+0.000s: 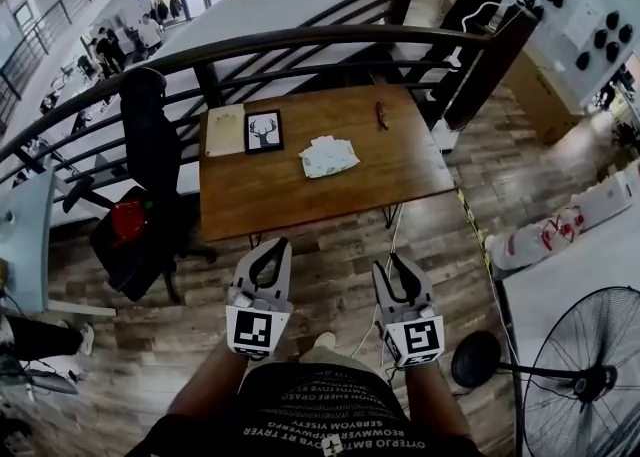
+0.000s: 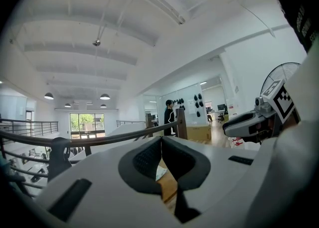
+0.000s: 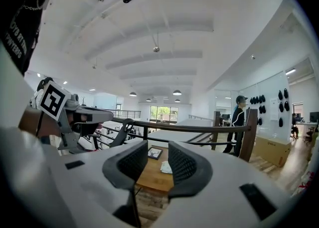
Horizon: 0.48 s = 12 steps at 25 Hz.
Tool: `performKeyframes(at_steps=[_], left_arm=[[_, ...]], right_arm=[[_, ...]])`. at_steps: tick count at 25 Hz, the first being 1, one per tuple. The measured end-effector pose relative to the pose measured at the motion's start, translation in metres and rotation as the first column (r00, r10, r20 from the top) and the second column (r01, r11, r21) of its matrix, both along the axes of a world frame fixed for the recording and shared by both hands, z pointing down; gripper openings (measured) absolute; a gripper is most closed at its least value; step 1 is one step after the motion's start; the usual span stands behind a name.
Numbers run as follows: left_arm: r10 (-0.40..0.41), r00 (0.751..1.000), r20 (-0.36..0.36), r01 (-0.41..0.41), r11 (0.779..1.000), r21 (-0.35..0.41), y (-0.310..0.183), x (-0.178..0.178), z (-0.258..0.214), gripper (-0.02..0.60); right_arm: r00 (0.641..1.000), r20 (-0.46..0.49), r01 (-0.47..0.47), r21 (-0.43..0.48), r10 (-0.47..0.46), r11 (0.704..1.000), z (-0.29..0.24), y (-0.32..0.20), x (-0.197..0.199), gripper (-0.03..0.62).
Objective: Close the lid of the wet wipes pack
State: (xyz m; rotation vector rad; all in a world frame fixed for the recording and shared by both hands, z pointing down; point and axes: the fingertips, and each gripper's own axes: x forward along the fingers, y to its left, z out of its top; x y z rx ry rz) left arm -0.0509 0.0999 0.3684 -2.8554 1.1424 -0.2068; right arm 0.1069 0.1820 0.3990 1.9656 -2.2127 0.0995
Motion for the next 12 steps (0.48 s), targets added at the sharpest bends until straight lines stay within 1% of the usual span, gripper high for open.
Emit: performKeyframes(at_steps=[5,12], left_arm=[[-0.008,1.000,-0.002,0.008,1.000,-0.002,-0.009,0.022,-0.001,0.028],[-0.045,0.999,-0.006,0.045,0.999,-0.015,-0.018,0.037,0.004,0.028]], right_arm=[[1.000,0.013,0.015,-0.009,-0.015,1.000,0.005,-0.006,0.022,0.135],[0.999,0.026,0.043,-0.026,-0.042,0.999,0.013,-0.009,0.043,0.135]])
